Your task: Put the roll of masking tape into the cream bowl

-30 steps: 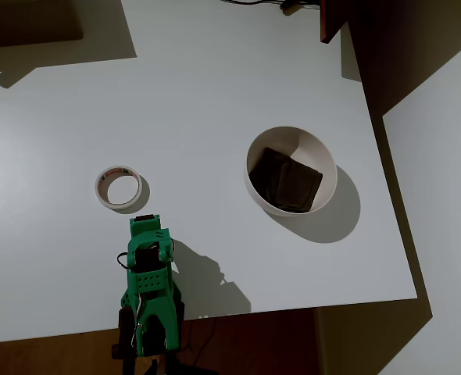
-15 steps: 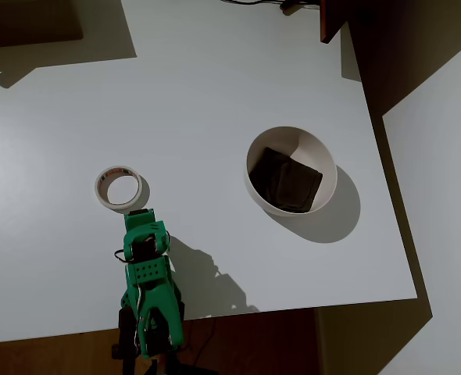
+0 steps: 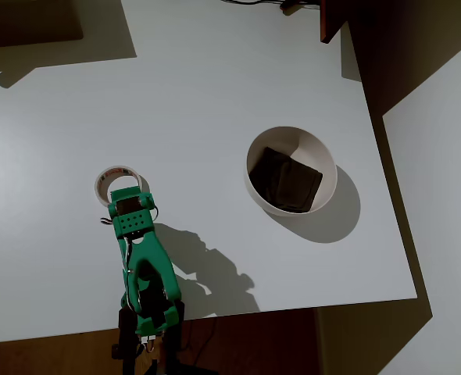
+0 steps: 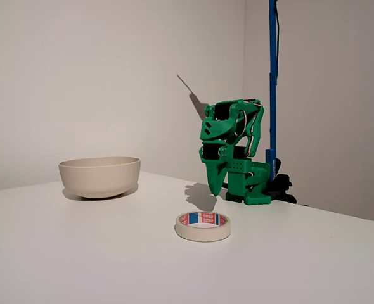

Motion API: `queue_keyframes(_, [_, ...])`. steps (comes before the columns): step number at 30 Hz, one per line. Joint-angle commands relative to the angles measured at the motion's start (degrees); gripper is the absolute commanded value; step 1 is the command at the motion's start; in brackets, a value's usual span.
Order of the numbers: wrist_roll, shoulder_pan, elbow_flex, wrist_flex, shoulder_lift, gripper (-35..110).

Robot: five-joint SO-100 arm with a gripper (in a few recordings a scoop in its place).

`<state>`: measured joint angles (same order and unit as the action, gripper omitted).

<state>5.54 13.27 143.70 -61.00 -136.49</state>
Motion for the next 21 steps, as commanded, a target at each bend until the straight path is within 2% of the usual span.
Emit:
queue_keyframes(1, [1.49, 1.14, -5.89, -0.44, 2.2, 9])
queue_keyframes(21, [1.76, -0.44, -8.0, 5.62, 12.92, 13])
